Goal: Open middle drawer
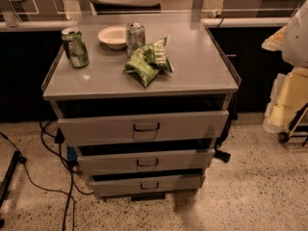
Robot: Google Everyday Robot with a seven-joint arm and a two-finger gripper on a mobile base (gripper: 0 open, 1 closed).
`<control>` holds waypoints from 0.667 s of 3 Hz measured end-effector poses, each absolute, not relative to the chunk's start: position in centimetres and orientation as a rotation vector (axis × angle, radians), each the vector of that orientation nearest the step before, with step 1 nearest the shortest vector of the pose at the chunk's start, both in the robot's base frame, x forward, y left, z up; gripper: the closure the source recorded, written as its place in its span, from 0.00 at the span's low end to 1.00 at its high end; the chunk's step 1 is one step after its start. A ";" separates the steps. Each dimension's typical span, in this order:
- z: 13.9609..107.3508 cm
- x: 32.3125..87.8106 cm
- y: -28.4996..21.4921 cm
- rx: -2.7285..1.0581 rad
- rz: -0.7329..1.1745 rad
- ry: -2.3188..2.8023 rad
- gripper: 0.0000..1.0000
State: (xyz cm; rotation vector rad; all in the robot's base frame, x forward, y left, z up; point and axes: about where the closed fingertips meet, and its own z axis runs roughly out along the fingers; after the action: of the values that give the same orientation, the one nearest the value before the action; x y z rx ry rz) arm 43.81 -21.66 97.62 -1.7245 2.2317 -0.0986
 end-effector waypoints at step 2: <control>95.7 43.7 -21.3 -1.732 -0.104 2.207 0.00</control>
Offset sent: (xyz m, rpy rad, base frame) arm -0.0018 0.0087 -0.0620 0.0107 -0.0263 0.0420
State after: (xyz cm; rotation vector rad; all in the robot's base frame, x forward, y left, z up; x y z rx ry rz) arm 43.74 -21.31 95.65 -1.7319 2.2068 -0.1043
